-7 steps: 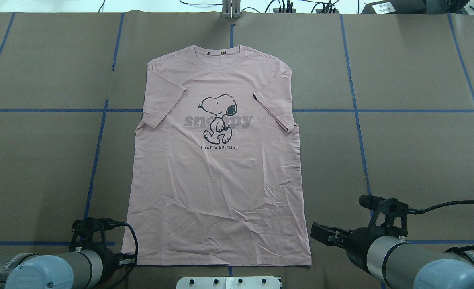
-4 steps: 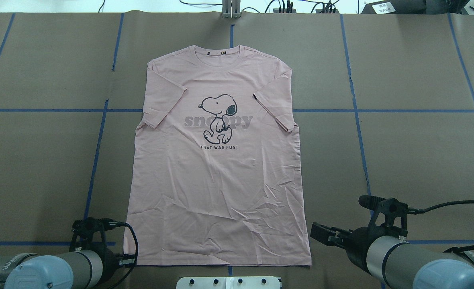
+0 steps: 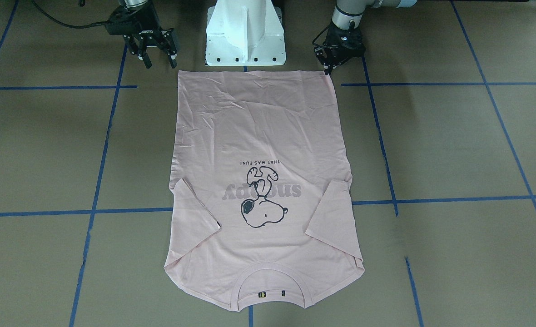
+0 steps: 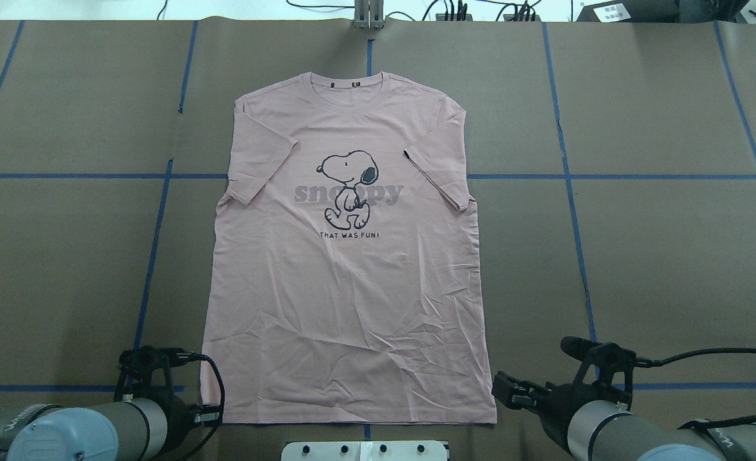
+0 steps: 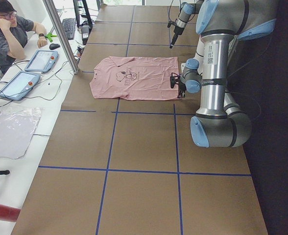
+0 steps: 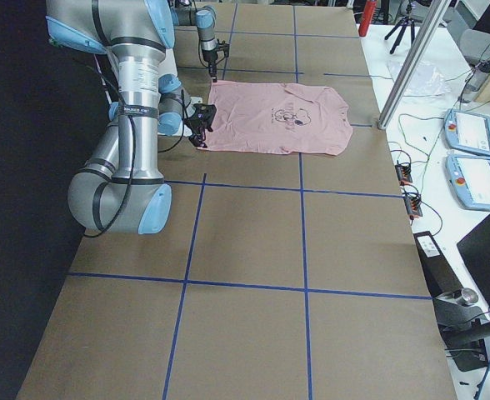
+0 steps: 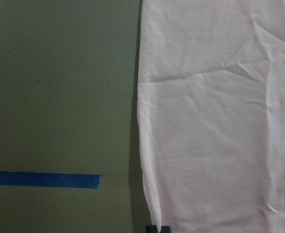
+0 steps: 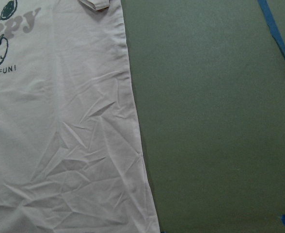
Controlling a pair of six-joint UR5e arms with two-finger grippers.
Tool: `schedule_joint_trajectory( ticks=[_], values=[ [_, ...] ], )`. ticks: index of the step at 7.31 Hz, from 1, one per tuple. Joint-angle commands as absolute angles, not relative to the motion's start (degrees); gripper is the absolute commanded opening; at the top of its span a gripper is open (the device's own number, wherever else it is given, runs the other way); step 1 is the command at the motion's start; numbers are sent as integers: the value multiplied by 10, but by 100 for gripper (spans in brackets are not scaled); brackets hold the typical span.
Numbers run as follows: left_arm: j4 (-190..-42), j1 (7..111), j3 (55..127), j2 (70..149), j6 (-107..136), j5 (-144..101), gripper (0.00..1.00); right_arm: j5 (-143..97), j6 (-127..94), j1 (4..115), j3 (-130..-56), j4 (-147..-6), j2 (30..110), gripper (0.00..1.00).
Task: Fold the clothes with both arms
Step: 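Lower both grippers and grasp the two hem corners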
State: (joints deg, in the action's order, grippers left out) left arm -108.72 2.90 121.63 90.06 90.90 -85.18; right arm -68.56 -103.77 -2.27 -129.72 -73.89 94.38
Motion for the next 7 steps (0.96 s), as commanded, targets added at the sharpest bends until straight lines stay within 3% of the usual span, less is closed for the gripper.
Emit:
schedule_joint_trajectory(
  ticks=[1,4,7],
  values=[
    [-1087,28,1216,903,909,-846,0,-672,-1046,-49,-1278,-771,929,64],
    [-1086,25,1217,903,909,-818,0,-666,-1061,-70,-1226,-883,818,61],
    [-1085,17,1218,903,910,-797,0,-666,-1064,-71,-1216,-883,819,58]
  ],
)
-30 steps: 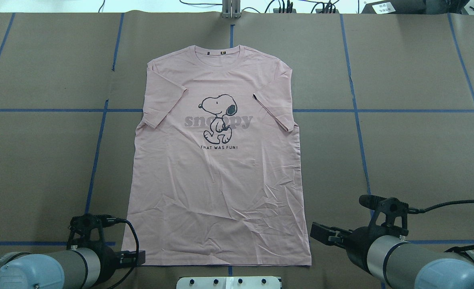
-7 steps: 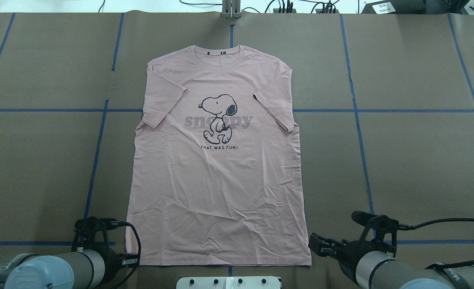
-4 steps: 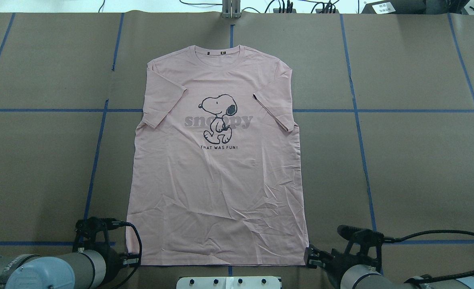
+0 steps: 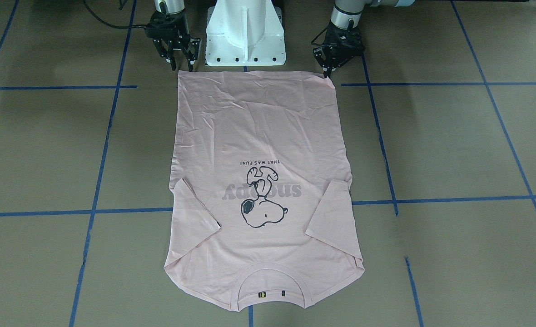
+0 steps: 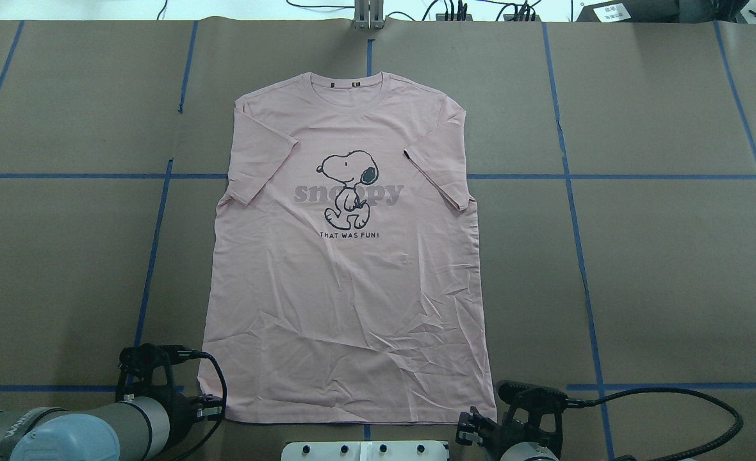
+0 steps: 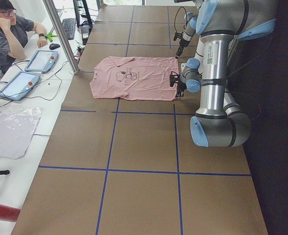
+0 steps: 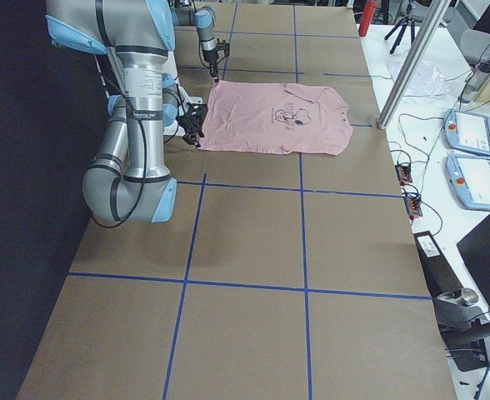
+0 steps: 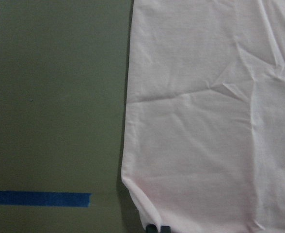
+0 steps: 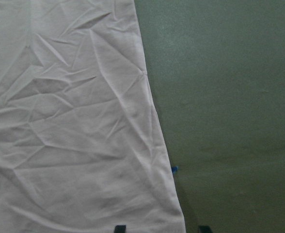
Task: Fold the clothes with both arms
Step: 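Lift the hem with both grippers and fold it over toward the collar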
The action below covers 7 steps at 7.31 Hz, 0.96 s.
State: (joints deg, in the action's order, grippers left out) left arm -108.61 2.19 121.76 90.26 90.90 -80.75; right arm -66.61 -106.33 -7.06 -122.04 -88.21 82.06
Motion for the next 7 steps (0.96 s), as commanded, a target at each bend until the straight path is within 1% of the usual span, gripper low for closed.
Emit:
schedule_joint_trajectory(
  ticks=[1,3,4,5,6,7],
  values=[
    [-1085,15,1217,903,911,-796,0,-666,-1063,-71,-1214,-883,822,56],
    [-1085,13,1218,902,911,-796,0,-665,-1064,-71,-1201,-883,819,52],
    [-1085,12,1218,902,912,-796,0,-665,-1064,-72,-1201,-883,818,43],
    [-1085,12,1218,901,913,-796,0,-665,-1064,-72,-1201,-883,818,18],
    [-1085,12,1218,901,914,-796,0,-665,-1064,-71,-1201,-884,818,0],
    [-1085,12,1218,901,914,-796,0,-665,-1064,-71,-1201,-885,817,0]
  ],
)
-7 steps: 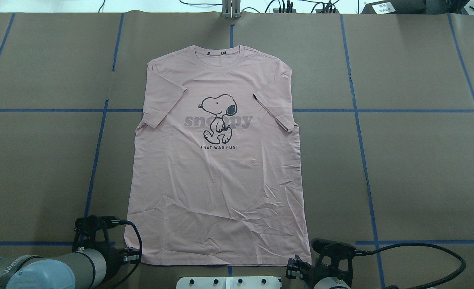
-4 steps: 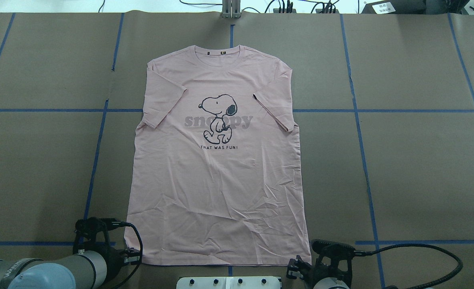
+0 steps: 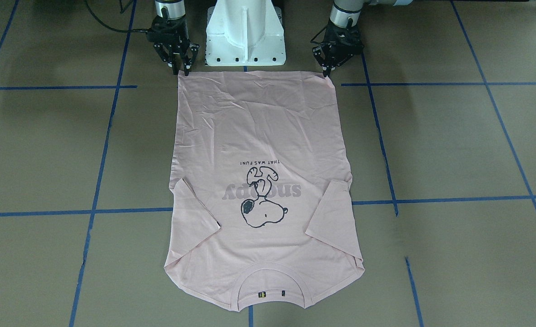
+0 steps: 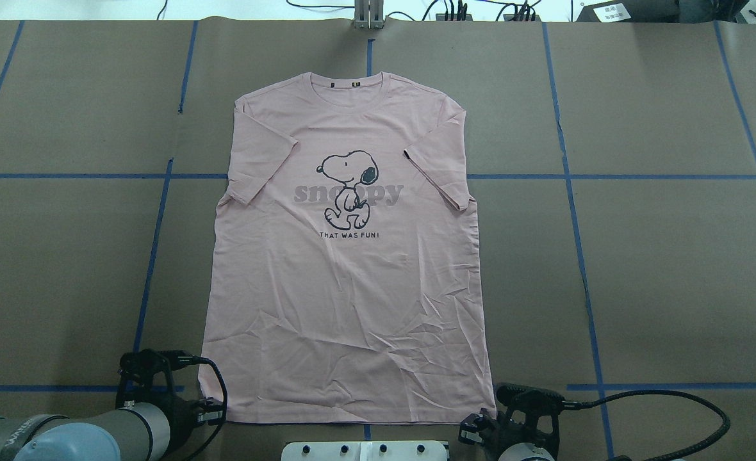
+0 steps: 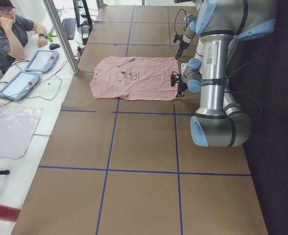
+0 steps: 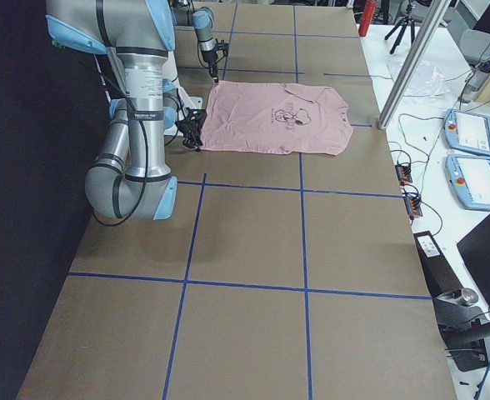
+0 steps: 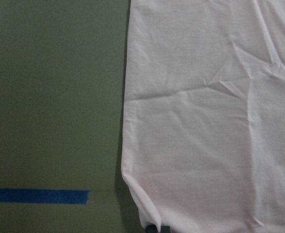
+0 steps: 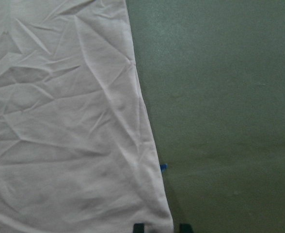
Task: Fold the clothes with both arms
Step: 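Lift the hem with both grippers and fold it over toward the collar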
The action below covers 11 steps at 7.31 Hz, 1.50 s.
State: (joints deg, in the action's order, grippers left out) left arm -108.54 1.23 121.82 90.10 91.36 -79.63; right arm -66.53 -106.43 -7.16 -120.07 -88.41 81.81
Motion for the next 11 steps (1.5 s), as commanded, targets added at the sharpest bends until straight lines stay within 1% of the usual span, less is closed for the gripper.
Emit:
schedule_joint_trajectory(
  ticks=[1,3,4,5,6,7,8,9,10,11],
  values=[
    [-1085,12,1218,901,914,-797,0,-666,-1063,-69,-1204,-885,816,0],
    [-1085,13,1229,901,912,-800,0,-671,-1059,-62,-1224,-889,817,0],
    [-1074,17,1268,895,909,-802,0,-672,-1058,-58,-1263,-906,828,0],
    [-1022,18,1320,896,908,-814,0,-684,-1056,-59,-1324,-989,828,0],
    [-945,19,1397,901,908,-883,0,-712,-1056,-59,-1419,-1088,823,0],
    [-853,23,1492,903,908,-934,0,-745,-1056,-66,-1516,-1208,806,0],
    [-786,41,1565,920,908,-986,0,-781,-1049,-47,-1547,-1315,702,0],
    [-776,84,1570,952,908,-1032,0,-790,-1016,-23,-1547,-1403,625,0],
    [-775,96,1565,957,882,-1034,0,-794,-991,2,-1545,-1411,614,0],
    [-774,133,1540,981,823,-1034,0,-794,-939,27,-1539,-1412,611,0]
  ],
)
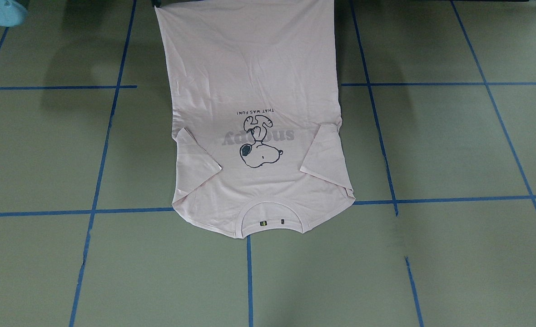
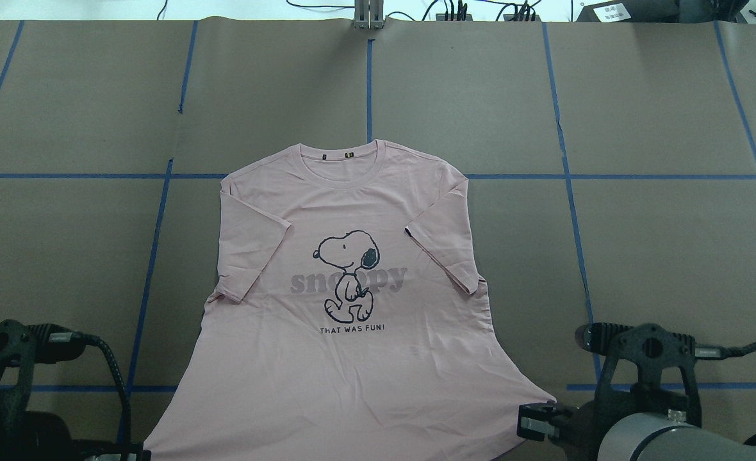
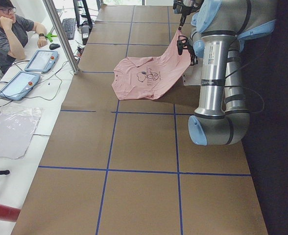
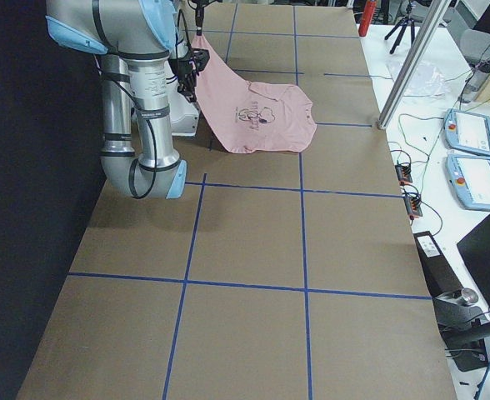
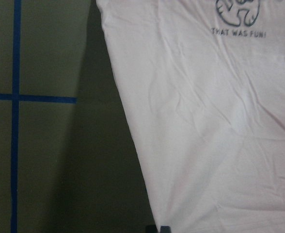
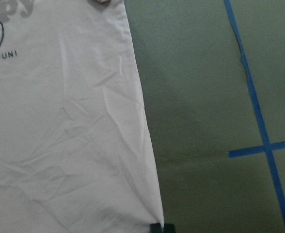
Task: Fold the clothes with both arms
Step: 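Lift the hem with both grippers and fold it over toward the collar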
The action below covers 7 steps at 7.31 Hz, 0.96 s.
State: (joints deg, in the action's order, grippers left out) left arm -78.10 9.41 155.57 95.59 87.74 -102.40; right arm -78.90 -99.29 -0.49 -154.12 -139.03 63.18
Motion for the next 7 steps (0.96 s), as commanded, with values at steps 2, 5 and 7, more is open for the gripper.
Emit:
schedule_joint_trajectory(
  ticks=[2,5,7],
  values=[
    [-772,253,1413,1081,705,-1035,0,-801,-807,141,-1480,-1344,606,0],
    [-784,406,1236,1162,542,-1056,0,-880,-754,279,-1279,-1131,603,0],
    [-873,439,1137,1171,521,-1056,0,-881,-723,329,-1152,-993,602,0]
  ],
)
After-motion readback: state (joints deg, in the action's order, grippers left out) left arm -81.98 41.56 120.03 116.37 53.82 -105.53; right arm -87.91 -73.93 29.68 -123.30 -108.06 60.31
